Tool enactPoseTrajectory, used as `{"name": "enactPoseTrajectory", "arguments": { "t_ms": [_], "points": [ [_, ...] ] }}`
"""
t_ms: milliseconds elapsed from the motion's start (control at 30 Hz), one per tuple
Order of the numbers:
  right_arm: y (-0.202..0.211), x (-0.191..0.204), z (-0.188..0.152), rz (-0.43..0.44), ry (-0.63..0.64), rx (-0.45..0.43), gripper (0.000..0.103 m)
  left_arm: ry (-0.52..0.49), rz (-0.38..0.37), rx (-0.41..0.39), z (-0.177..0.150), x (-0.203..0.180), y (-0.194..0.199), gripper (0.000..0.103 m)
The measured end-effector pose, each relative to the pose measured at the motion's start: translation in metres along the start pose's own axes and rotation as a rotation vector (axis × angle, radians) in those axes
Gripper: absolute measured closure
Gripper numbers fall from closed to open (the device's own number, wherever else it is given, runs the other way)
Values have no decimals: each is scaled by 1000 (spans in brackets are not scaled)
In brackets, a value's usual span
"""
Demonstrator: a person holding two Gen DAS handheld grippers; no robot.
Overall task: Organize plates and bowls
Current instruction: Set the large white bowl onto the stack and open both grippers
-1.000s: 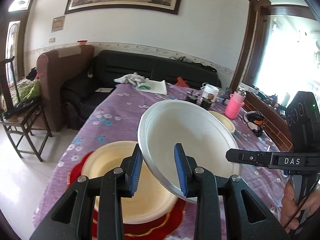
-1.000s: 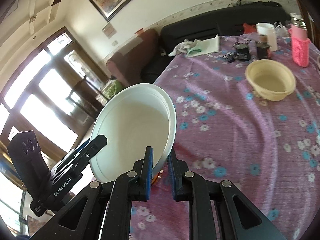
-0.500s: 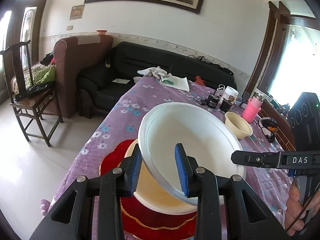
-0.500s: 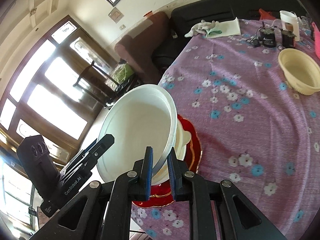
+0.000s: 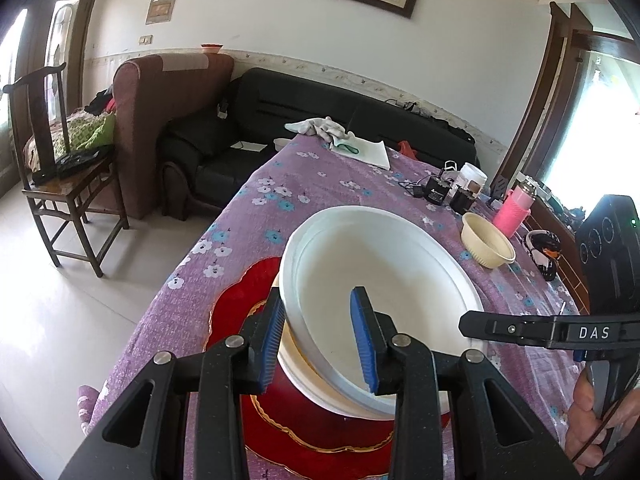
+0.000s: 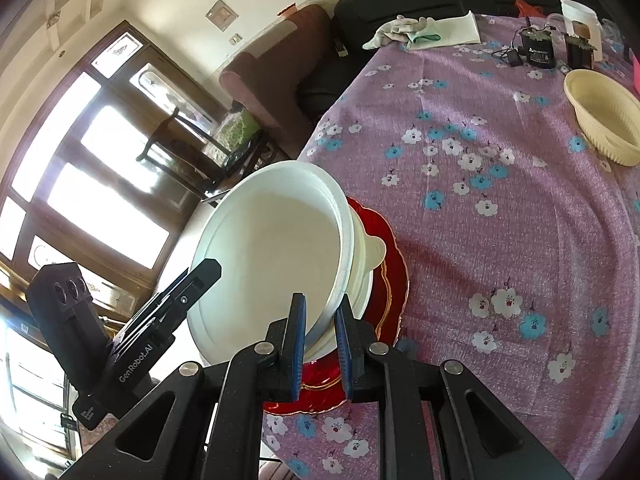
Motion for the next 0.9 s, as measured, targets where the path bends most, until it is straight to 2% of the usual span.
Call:
{"name": "enactPoseTrajectory", "arguments": {
  "t_ms": [400, 567, 900],
  "points": [
    [0, -3, 1, 4, -8, -6, 86, 17, 17, 3, 0, 8, 0, 70],
    [8, -4, 2, 7, -4, -28, 86, 18, 24, -5, 2, 8, 2, 64],
    [18, -8, -1, 28, -17, -43, 86, 0, 29, -13, 5, -3, 5, 62]
  ]
}}
Point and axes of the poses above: each gripper's, at about its wrist camera, not at the fingertips, and y roughly against the way its jaws point, x to its left, z to its top, the point moved 8 cm from there along -y, roughly the way its jaws point, and after that the axes turned 1 degree about -y, right-handed, at the moved point
